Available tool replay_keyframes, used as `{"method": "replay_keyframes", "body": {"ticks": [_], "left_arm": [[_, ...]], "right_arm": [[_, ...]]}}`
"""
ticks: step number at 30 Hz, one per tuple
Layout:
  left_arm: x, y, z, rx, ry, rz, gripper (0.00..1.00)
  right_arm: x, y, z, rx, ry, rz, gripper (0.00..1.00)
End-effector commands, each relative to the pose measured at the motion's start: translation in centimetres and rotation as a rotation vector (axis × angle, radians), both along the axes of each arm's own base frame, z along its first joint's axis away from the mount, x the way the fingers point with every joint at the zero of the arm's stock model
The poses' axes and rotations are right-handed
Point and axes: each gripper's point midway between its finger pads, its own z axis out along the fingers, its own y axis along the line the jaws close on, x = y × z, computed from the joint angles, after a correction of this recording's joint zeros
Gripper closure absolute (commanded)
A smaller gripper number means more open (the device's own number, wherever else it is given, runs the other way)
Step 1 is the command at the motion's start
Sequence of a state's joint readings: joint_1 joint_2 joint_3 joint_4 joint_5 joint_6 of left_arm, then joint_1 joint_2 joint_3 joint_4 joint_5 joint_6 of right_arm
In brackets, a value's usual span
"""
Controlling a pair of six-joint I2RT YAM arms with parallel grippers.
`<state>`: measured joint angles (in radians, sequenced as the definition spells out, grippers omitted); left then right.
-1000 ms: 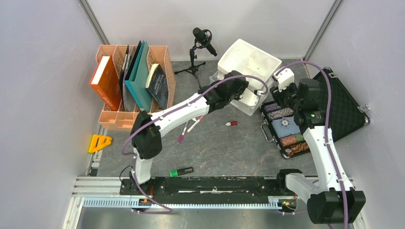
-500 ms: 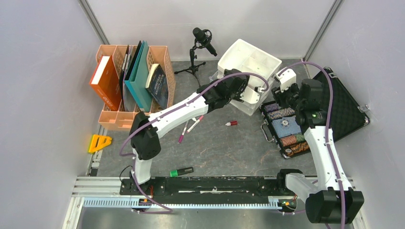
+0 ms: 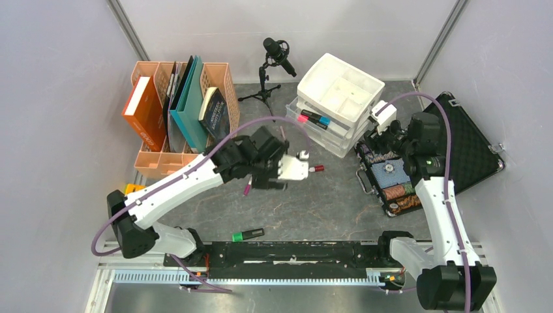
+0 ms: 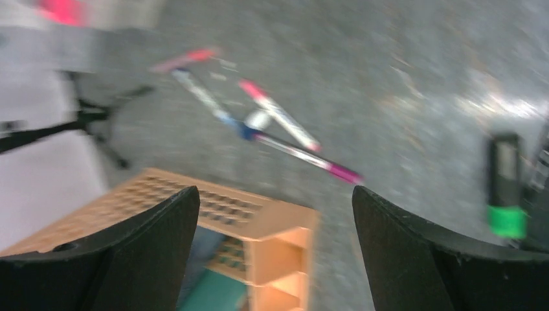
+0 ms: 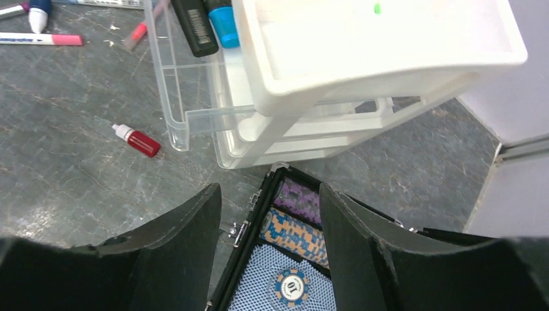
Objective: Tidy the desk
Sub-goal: Place the stationery in the drawer, then pick up the stationery from the center of the board.
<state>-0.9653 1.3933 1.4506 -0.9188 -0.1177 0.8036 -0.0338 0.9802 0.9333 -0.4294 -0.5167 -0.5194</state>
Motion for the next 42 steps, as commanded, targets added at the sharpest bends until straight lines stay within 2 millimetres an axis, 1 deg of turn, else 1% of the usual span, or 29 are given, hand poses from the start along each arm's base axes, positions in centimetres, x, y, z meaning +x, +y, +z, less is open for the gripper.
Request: {"method": "replay_keyframes", "body": {"ticks": [1, 2, 5, 9, 12, 14, 18, 24, 27, 31, 34, 36, 37, 42], "left_arm": [[-7.9, 4.2, -7.8, 0.14, 0.371, -0.036, 0.06], [-8.9, 5.1, -8.9, 0.173, 0.407, -0.045, 0.06], [-11.3, 7.0, -12.3, 0.267, 0.478, -0.05, 0.08], [-13.8, 7.7, -15.7, 0.318, 0.573, -0.042, 0.1], [-14.9, 8.0, -17.6, 0.37, 0.609, -0.041, 0.07], [-15.3, 7.8, -18.3, 0.381, 0.62, -0.042, 0.07], [-16.4, 7.0, -19.0, 0.403, 0.635, -0.066, 0.08], [-17.0, 6.3, -21.1, 0.479, 0.593, -0.063, 0.09], [-16.2, 6.2, -22.1, 0.492, 0.543, -0.019, 0.11], [-15.0, 6.1, -22.6, 0.49, 0.481, 0.009, 0.11], [-15.5, 6.6, -23.1, 0.51, 0.503, 0.019, 0.12], [-15.5, 7.1, -23.5, 0.531, 0.498, 0.028, 0.16], [-15.4, 7.4, -23.7, 0.541, 0.491, 0.029, 0.19], [-15.4, 8.1, -24.1, 0.55, 0.483, 0.032, 0.32]], "right_arm": [[-0.6, 1.1, 0.5, 0.016, -0.029, 0.074, 0.37], [-0.6, 1.1, 0.2, 0.016, -0.022, 0.074, 0.37], [-0.5, 1.0, -0.8, 0.017, -0.006, 0.068, 0.37], [-0.5, 0.8, -1.9, 0.004, -0.006, 0.057, 0.37], [-0.7, 0.5, -2.1, -0.016, -0.035, 0.049, 0.38], [-0.7, 0.2, -2.3, -0.03, -0.05, 0.042, 0.38], [-0.8, 0.0, -2.8, -0.045, -0.05, 0.033, 0.38], [-1.0, -0.2, -3.6, -0.054, -0.042, 0.031, 0.38], [-1.2, -0.2, -3.9, -0.063, -0.04, 0.03, 0.38], [-1.3, -0.4, -4.2, -0.076, -0.042, 0.026, 0.38], [-1.4, -0.5, -4.4, -0.081, -0.04, 0.025, 0.38], [-1.4, -0.5, -4.4, -0.082, -0.041, 0.025, 0.39], [-1.4, -0.5, -4.5, -0.081, -0.039, 0.026, 0.39], [-1.4, -0.3, -4.5, -0.074, -0.035, 0.032, 0.39]]}}
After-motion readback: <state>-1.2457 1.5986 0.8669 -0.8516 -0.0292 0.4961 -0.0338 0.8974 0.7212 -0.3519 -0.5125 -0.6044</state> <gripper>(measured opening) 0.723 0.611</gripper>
